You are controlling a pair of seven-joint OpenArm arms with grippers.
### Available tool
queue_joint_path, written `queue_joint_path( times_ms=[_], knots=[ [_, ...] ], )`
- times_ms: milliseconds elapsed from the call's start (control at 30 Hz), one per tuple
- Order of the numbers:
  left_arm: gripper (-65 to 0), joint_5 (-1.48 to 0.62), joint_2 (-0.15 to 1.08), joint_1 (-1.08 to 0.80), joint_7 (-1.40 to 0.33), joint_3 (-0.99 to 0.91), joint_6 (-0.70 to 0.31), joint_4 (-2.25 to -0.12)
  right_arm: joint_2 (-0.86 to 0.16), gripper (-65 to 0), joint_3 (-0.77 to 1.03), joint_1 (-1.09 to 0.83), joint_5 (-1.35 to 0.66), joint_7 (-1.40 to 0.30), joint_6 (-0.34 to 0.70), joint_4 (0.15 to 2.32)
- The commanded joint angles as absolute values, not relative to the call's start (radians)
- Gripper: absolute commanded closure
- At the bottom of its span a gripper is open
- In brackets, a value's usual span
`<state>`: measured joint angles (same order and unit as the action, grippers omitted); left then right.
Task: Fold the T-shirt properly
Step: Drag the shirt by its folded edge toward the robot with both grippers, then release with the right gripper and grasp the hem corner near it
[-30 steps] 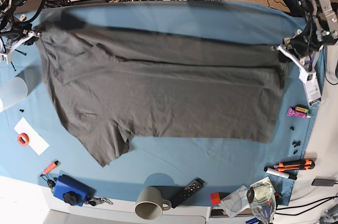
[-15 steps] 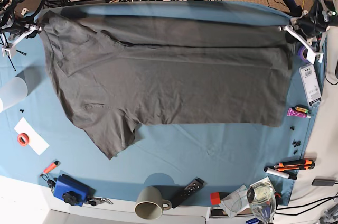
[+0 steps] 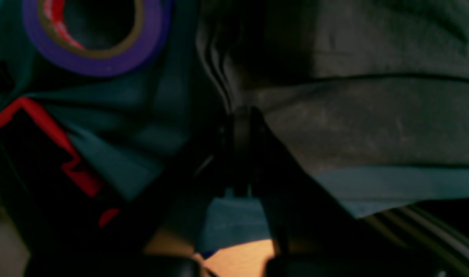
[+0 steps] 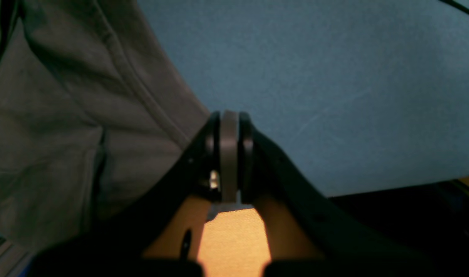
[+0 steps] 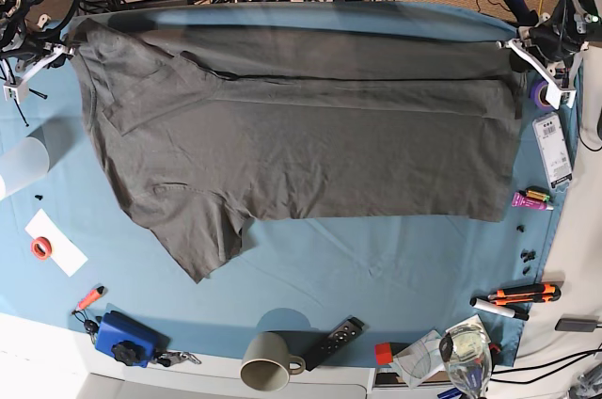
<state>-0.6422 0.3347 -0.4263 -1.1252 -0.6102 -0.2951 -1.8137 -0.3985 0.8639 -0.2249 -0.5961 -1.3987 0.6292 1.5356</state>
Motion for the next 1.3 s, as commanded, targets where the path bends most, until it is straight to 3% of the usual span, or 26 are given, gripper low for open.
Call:
queue_joint_path(
  times_ms=[0, 33, 133, 200, 533, 700, 1133, 1267],
  knots=[
    [-2.2, -0.600, 0.352, -0.435, -1.145, -0.620, -0.291, -1.821, -0.429, 0.0, 0.874, -0.221, -0.601, -1.388, 0.629, 1.549],
    [-6.7, -0.600, 0.352, -0.435, -1.145, -0.620, -0.290, -1.821, -0.429, 0.0, 0.874, -0.221, -0.616, -1.388, 0.629, 1.549],
    [-19.7, -0.601, 0.352, -0.435, -1.145, -0.620, -0.289, -1.824, -0.430, -8.7, 0.874, -0.221, -0.640, -1.388, 0.629, 1.549],
    [-23.6, -0.607, 0.352, -0.435, -1.144, -0.620, -0.289, -1.828, -0.430, -10.0, 0.874, -0.221, -0.640, -1.388, 0.629, 1.550],
    [-23.7, -0.528, 0.352, -0.435, -1.113, -0.620, -0.289, -2.017, -0.514, -9.9, 0.875, -0.218, -0.799, -1.396, 0.616, 1.559],
    [-23.7, -0.501, 0.352, -0.435, -1.000, -0.620, -0.289, -2.118, -0.582, -10.0, 0.875, -0.209, -0.908, -1.385, 0.617, 1.559],
    [-23.7, -0.502, 0.349, -0.435, -0.980, -0.620, -0.289, -2.156, -0.596, -10.0, 0.822, 0.060, -0.847, -1.299, 0.689, 1.556],
    [-23.7, -0.502, 0.349, -0.435, -0.981, -0.620, -0.289, -2.156, -0.595, -20.4, 0.696, 0.095, -0.720, -1.203, 0.684, 1.544]
  ],
)
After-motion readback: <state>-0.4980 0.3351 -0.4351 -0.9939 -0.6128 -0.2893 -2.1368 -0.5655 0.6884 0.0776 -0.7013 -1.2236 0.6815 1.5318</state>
